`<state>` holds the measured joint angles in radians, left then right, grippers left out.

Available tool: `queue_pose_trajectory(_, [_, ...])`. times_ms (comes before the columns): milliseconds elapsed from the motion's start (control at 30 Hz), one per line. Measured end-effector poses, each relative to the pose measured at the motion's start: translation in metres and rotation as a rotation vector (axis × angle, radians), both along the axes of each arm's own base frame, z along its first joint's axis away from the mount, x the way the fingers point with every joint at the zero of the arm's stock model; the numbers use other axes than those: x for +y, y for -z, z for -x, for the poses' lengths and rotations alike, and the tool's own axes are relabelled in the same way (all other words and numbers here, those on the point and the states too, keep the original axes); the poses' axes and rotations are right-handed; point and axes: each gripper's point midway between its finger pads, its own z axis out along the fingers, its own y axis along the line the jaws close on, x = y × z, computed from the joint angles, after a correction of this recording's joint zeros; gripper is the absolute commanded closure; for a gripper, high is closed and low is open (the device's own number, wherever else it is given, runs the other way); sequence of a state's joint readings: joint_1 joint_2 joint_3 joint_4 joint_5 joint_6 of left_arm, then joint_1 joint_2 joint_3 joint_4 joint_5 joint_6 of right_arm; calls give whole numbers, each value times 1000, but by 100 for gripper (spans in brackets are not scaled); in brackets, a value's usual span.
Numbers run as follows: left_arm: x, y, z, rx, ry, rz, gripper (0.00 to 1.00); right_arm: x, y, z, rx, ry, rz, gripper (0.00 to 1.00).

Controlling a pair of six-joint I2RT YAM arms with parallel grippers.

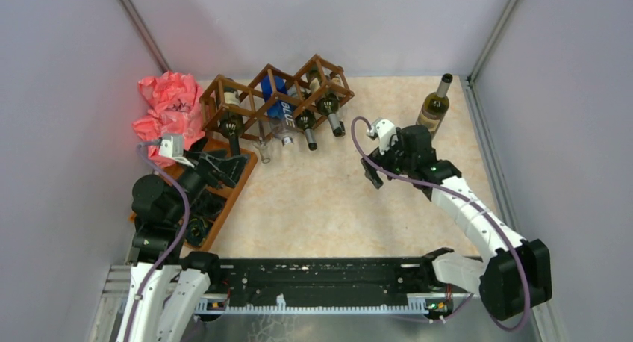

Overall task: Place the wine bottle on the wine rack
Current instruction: Place the wine bottle in the wine rack, then move the wine bottle to the center of the board.

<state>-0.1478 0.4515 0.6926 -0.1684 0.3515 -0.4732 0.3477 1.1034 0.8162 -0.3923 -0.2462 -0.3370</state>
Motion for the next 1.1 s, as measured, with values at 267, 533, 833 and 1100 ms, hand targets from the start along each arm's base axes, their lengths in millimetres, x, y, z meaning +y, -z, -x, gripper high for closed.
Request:
queue_pose_trajectory(267, [-7, -6, 14, -14, 50, 28, 1, 21, 6, -16, 37, 5, -128, 4])
queue_pose_trajectory(533, [-9, 1, 17, -9, 66, 46, 1, 32, 22, -26, 169, 22, -246, 6])
queue_pose_trajectory(833, [-11, 0, 20, -22, 81, 45, 1, 48, 9, -64, 191, 0, -371, 9])
queue_pose_trajectory(1100, [-9, -6, 28, -65, 78, 47, 1, 57, 9, -83, 202, -14, -411, 9])
